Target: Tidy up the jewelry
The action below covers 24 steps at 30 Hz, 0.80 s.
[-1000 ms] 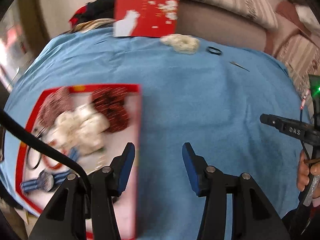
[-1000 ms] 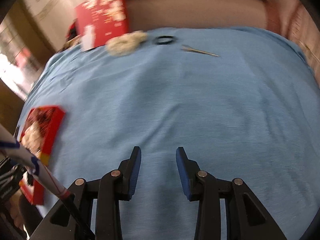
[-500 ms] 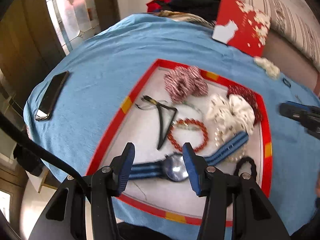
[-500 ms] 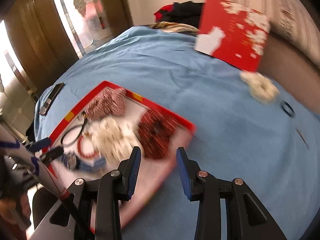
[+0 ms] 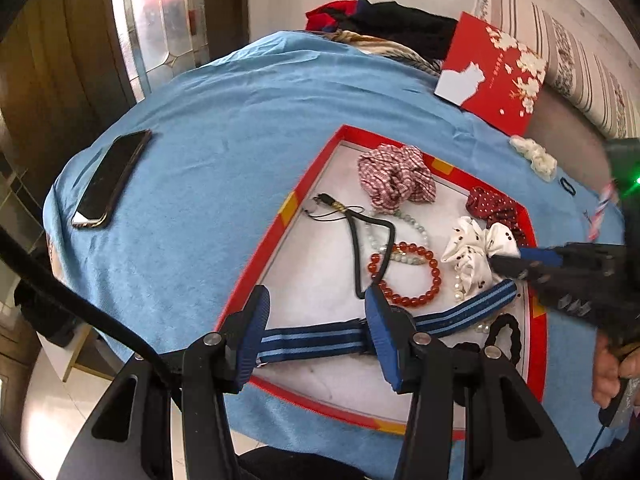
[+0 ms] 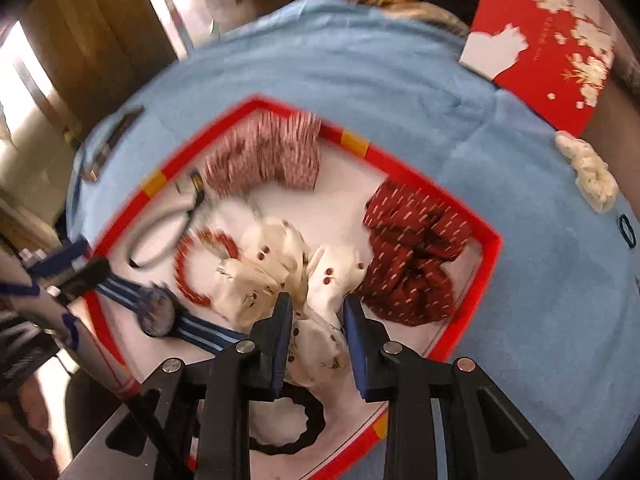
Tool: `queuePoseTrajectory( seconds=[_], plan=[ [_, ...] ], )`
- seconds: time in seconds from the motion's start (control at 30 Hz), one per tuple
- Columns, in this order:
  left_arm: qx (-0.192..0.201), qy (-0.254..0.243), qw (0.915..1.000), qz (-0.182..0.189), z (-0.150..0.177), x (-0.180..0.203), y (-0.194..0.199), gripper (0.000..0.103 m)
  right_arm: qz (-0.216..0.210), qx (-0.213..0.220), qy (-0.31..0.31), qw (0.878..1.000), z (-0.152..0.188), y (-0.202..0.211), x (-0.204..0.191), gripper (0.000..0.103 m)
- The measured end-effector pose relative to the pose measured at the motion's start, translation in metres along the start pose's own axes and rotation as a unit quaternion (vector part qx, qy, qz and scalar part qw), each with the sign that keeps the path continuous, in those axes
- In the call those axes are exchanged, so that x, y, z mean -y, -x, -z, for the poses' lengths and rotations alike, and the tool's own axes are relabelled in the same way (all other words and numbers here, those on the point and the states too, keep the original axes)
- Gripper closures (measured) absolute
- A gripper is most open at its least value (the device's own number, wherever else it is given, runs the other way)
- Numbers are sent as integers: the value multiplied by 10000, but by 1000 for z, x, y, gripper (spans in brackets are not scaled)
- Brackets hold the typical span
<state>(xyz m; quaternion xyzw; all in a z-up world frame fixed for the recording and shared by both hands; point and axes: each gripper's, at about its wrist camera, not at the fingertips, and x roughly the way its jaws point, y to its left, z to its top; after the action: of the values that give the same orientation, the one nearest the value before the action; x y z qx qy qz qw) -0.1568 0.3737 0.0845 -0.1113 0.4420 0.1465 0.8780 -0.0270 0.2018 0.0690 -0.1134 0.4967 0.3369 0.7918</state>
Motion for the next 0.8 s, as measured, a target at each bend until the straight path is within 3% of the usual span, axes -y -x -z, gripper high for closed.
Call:
queuePoseTrajectory(
  seconds=[0.13, 0.2, 0.33, 0.43, 0.5, 0.6, 0.67, 0.8],
  plan=[
    [149, 59, 9999, 1, 3, -4, 10, 55, 220, 406, -246, 9986, -17, 11, 11, 74],
    [281, 52, 9996, -22, 5, -3, 15, 52, 403, 360, -422, 9976, -26, -1, 20, 74],
    [512, 93, 9986, -90, 5, 0, 23, 46, 488, -196, -642, 9965, -29, -39, 32, 74],
    [867, 178, 9959, -204, 5, 1, 38, 33, 388, 131, -676, 9969, -24, -17, 34, 74],
    [1277, 189, 9907, -427, 8, 4, 54, 23, 367, 331, -652, 9966, -15, 7, 33, 73],
    [2003, 193, 9744, -1000, 12, 14, 83, 8, 480, 581, -513, 9958, 7, 44, 28, 66],
    [2418, 239, 9627, -1194, 15, 20, 104, 3, 502, 673, -453, 9954, 24, 62, 27, 65],
    [2803, 243, 9515, -1242, 19, 35, 138, 0, 775, 696, -291, 9941, 67, 89, 25, 62]
  ],
)
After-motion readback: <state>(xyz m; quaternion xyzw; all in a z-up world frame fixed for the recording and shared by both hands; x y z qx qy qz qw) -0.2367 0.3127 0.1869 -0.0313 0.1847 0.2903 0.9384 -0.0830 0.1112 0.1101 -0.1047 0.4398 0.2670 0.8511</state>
